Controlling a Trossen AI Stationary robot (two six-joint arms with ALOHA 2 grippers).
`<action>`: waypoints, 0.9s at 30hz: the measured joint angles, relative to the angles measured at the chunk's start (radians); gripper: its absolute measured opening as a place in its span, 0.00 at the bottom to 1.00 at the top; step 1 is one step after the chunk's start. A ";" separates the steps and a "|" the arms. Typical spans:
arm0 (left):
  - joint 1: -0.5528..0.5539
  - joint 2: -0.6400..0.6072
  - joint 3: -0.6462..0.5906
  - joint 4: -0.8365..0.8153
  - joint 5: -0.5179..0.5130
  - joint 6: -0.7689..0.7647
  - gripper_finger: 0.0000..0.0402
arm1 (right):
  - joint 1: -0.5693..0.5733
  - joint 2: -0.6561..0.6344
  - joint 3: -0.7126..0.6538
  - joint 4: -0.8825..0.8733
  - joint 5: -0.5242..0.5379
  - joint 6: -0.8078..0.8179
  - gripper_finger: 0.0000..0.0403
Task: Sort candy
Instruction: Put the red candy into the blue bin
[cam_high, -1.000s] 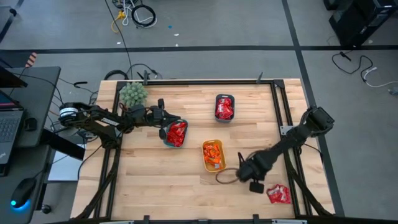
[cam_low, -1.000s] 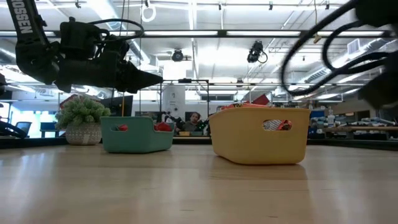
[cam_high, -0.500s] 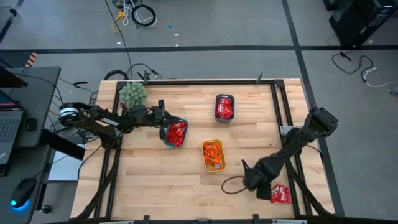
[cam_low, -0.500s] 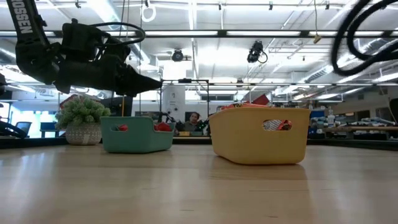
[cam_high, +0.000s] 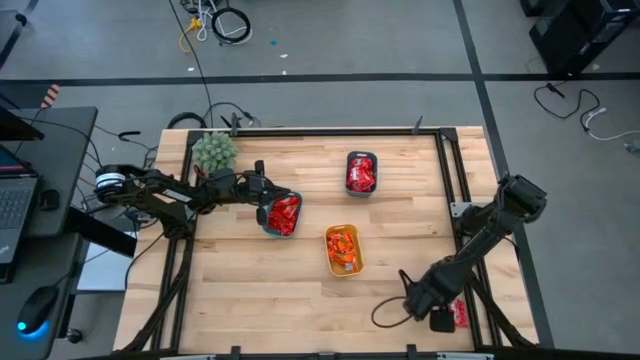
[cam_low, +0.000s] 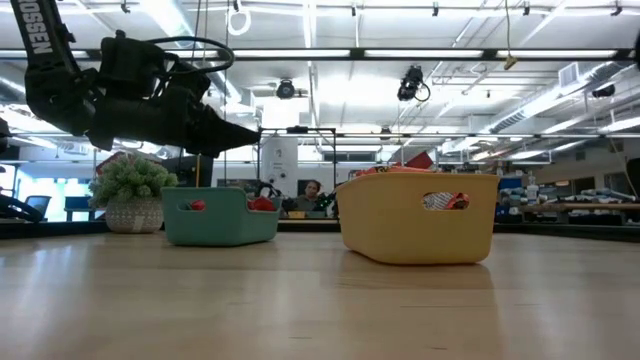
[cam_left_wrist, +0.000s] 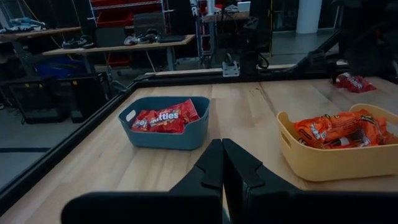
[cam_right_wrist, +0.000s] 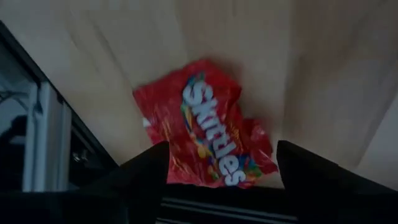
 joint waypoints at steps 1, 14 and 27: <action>0.000 0.000 0.000 -0.001 0.000 0.000 0.00 | 0.014 0.000 0.000 -0.001 0.001 0.000 0.70; 0.000 0.000 0.000 -0.003 0.000 0.000 0.00 | 0.054 0.000 0.000 0.007 0.089 0.070 0.23; 0.000 0.000 0.000 0.003 0.000 0.000 0.00 | -0.224 -0.165 0.002 -0.026 0.523 0.018 0.01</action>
